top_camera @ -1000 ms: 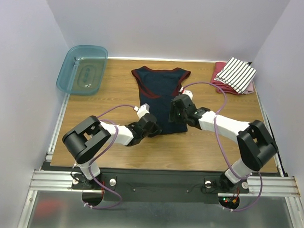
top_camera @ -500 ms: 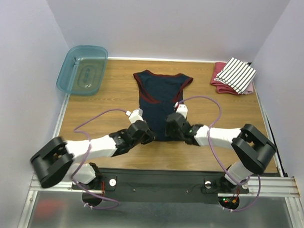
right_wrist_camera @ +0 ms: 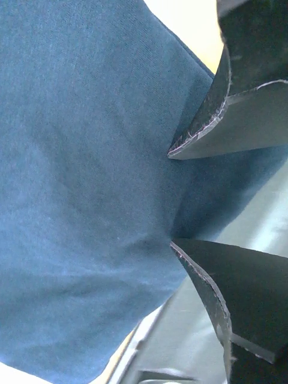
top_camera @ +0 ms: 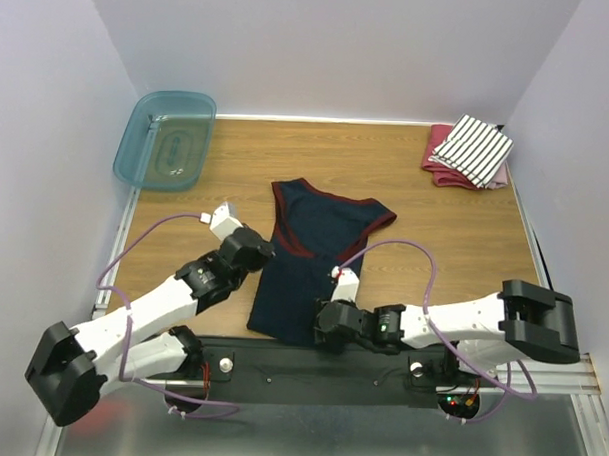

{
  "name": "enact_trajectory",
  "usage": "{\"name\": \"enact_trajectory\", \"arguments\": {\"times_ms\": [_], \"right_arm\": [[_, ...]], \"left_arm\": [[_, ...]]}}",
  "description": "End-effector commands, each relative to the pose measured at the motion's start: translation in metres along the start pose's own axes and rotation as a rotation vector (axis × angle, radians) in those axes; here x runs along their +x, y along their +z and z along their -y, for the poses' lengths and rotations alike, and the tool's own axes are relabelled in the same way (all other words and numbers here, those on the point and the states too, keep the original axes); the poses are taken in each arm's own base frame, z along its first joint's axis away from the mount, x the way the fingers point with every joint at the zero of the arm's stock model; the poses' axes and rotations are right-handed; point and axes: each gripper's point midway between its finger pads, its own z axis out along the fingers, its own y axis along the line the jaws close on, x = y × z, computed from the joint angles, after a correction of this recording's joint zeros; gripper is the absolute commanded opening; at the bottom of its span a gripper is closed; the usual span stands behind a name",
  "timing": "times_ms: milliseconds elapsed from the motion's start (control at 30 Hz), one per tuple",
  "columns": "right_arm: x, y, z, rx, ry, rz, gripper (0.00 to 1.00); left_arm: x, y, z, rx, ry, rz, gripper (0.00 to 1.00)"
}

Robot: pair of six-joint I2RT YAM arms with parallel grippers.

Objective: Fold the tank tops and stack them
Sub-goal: Fold the tank top

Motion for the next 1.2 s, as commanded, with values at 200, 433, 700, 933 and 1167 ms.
{"name": "enact_trajectory", "arguments": {"times_ms": [200,433,700,933,1167], "right_arm": [[-0.036,-0.054,0.021,0.105,0.026,0.069,0.8],[-0.183,-0.042,0.005,0.129,0.011,0.271,0.5],[-0.302,0.042,0.0,0.027,0.023,0.245,0.27],[-0.34,0.111,0.008,-0.013,0.097,0.194,0.23],[-0.351,0.171,0.012,-0.063,0.155,0.141,0.2]], "left_arm": [[-0.094,0.078,-0.028,-0.143,0.02,0.135,0.14],[-0.117,0.169,-0.032,-0.168,0.037,0.048,0.08],[-0.104,0.232,-0.049,-0.213,0.039,-0.036,0.06],[-0.092,0.241,-0.037,-0.133,0.037,-0.094,0.03],[-0.089,0.235,-0.013,-0.028,0.016,-0.132,0.01]]}}
